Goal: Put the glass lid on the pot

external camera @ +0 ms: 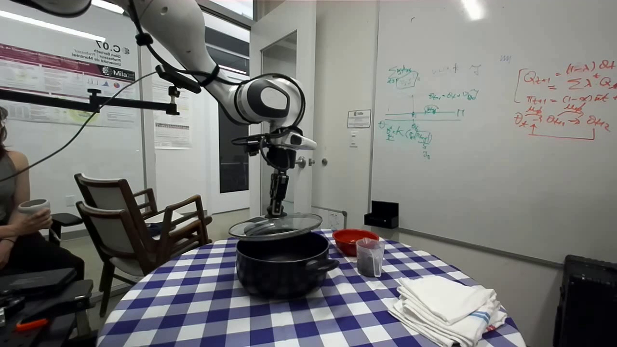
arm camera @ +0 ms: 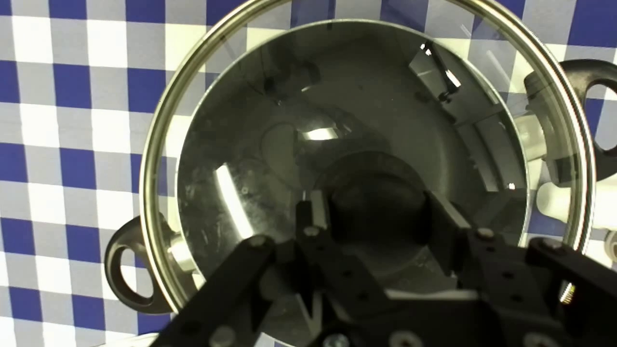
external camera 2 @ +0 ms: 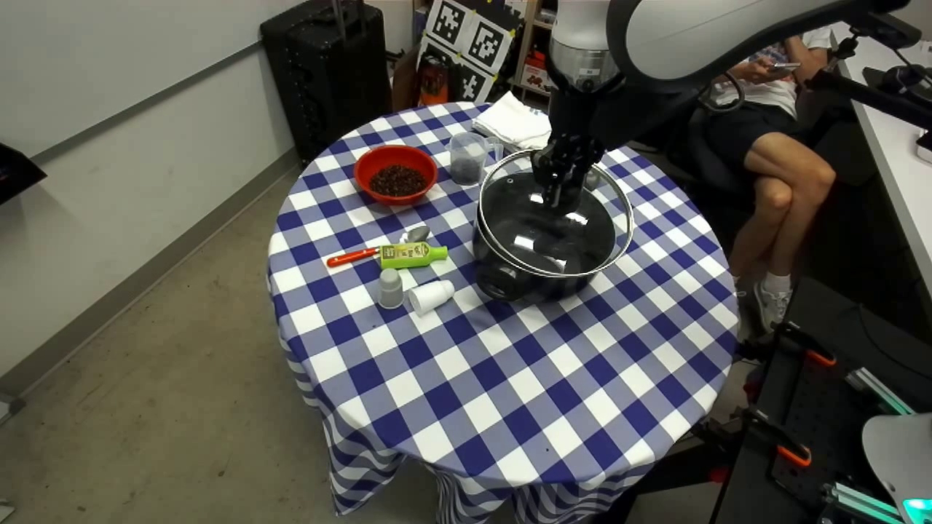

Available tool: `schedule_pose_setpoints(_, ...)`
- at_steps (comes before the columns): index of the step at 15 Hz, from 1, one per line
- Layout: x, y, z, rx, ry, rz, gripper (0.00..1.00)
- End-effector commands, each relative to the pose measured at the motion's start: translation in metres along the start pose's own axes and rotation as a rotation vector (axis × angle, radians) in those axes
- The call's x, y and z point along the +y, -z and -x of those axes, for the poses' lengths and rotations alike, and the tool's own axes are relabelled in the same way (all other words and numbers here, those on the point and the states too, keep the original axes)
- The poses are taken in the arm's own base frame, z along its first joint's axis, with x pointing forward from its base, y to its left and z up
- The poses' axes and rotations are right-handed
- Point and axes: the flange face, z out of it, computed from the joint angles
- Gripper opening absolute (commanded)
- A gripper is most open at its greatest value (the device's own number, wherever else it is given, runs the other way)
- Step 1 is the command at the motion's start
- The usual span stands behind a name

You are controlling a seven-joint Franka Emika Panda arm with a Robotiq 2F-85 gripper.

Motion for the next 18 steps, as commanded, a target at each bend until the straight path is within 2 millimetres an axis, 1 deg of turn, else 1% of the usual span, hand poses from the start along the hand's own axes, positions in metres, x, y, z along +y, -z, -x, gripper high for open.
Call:
schedule_pose_setpoints(1, -0.001, 0.010, -0.009, 0.009, -0.018, -0.021, 0.25)
schedule_pose_setpoints(7, 0.005, 0.002, -0.017, 0.000, -0.039, -0.017, 0.25)
schedule_pose_setpoints(14, 0.000, -0.008, -0.022, -0.018, -0.038, -0.037, 0.25)
schedule_pose_setpoints(18, 0.006, -0.010, -0.029, -0.017, -0.049, -0.034, 0.25)
